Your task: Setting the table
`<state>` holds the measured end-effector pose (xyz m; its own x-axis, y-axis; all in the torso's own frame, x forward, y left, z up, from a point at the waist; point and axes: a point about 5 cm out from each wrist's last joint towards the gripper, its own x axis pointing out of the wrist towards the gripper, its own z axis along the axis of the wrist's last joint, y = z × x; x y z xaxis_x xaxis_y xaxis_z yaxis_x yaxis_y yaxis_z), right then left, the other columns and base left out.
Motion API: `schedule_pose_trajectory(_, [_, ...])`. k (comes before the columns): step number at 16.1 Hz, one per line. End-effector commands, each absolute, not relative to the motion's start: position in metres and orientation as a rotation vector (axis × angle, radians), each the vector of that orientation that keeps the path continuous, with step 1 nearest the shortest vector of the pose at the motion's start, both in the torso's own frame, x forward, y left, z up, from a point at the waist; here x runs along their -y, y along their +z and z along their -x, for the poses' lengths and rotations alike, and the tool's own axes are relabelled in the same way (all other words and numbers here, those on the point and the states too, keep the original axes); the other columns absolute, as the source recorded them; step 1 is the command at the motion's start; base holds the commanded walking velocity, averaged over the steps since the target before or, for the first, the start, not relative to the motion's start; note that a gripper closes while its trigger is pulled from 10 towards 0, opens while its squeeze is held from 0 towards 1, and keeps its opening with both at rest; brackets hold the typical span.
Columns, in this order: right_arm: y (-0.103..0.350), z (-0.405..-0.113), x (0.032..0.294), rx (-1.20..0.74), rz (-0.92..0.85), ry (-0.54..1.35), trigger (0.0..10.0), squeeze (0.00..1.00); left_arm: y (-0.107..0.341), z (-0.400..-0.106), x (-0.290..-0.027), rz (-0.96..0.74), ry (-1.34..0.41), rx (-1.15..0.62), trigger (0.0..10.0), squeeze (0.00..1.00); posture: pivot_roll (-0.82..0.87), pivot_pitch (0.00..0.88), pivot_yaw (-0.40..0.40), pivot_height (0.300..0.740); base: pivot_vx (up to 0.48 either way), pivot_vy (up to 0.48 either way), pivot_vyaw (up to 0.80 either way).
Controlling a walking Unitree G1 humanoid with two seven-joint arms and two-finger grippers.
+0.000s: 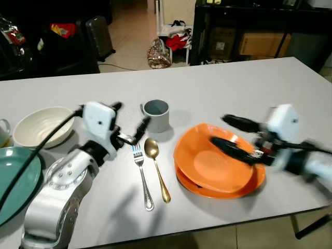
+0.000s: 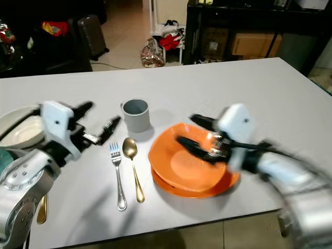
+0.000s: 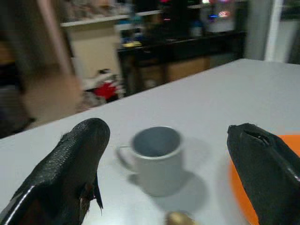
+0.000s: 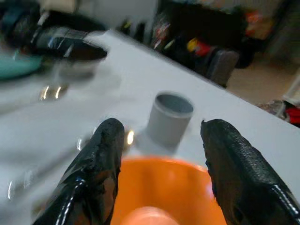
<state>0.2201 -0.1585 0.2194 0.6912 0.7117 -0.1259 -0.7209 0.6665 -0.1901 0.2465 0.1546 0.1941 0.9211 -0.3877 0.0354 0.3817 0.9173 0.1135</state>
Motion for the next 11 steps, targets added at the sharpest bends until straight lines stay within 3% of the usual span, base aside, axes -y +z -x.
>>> schedule_pose_trajectory(1, [0.213, -0.216, 0.149, -0.047, 0.161, 0.701, 10.0, 0.00, 0.192, -0.240, -0.161, -0.105, -0.313, 0.038, 10.0, 0.00, -0.11, 0.000, 0.083, 0.740, 0.000, 0.000, 0.00])
schedule_pose_trajectory(3, [0.202, -0.217, 0.137, -0.040, 0.055, 0.544, 10.0, 0.00, 0.189, -0.231, -0.159, -0.076, -0.251, 0.025, 10.0, 0.00, -0.11, 0.004, 0.082, 0.740, 0.000, 0.000, 0.00])
schedule_pose_trajectory(11, [0.185, -0.215, 0.128, -0.109, -0.036, 0.376, 10.0, 0.00, 0.186, -0.230, -0.150, -0.071, -0.231, -0.001, 10.0, 0.00, -0.11, 0.013, 0.078, 0.740, -0.032, 0.000, 0.00])
